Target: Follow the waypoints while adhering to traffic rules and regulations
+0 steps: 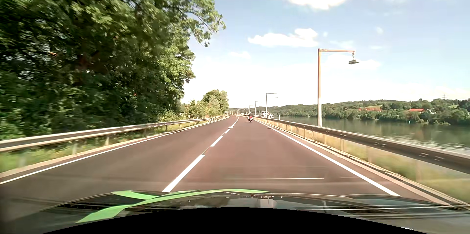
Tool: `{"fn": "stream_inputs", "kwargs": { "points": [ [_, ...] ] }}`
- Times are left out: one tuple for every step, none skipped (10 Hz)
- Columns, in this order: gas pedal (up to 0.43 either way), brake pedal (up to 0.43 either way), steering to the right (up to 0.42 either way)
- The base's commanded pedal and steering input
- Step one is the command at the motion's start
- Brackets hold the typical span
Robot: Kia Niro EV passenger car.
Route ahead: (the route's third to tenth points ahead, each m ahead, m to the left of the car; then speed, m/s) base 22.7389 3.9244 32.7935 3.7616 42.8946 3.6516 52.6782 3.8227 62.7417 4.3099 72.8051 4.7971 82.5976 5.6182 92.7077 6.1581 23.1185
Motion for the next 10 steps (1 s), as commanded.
{"fn": "stream_inputs", "kwargs": {
  "points": [
    [0.26,0.0,-0.002],
    [0.26,0.0,-0.003],
    [0.26,0.0,-0.003],
    [0.26,0.0,-0.003],
    [0.268,0.0,-0.003],
    [0.268,0.0,-0.003],
    [0.268,0.0,-0.003],
    [0.268,0.0,-0.003],
    [0.268,0.0,-0.003],
    [0.268,0.0,-0.003]
  ]
}}
